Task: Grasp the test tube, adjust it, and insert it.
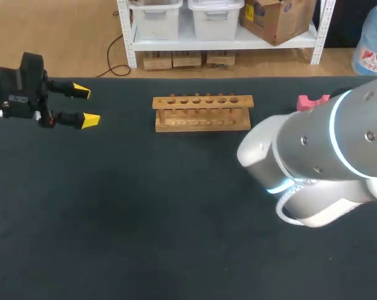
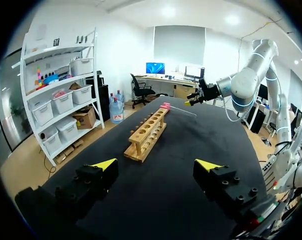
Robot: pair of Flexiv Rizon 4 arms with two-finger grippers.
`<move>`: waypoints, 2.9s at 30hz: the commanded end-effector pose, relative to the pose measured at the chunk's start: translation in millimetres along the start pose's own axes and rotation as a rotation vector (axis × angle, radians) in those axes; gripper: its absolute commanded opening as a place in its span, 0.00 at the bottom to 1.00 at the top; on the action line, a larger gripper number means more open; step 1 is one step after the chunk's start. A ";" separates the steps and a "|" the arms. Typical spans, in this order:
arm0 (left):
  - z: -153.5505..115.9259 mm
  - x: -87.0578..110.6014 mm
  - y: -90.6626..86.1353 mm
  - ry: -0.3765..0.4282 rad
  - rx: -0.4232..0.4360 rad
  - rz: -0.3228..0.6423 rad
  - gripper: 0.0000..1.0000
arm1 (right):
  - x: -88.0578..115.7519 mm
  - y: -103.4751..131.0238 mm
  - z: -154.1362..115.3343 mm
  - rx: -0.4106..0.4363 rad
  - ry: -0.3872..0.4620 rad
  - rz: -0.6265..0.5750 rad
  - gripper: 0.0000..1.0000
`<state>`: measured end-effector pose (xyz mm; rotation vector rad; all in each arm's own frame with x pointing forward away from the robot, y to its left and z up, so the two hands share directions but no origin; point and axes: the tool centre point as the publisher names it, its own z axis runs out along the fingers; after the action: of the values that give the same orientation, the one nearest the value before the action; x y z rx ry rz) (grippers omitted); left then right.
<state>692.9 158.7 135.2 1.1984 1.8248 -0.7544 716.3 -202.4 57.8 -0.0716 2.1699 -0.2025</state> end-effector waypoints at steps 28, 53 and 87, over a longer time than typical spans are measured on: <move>-0.2 1.8 0.1 -0.007 -0.001 0.003 1.00 | 26.2 5.0 20.5 -0.050 0.042 0.040 1.00; -0.2 1.8 0.1 -0.007 -0.001 0.003 1.00 | 31.1 15.1 48.8 -0.070 0.059 0.065 0.63; -0.2 1.8 0.1 -0.007 -0.001 0.003 1.00 | 30.5 12.3 64.9 -0.063 0.080 0.067 0.31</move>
<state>692.9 158.8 135.2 1.1984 1.8248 -0.7546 749.8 -202.3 -7.1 -0.0274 2.2421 -0.0961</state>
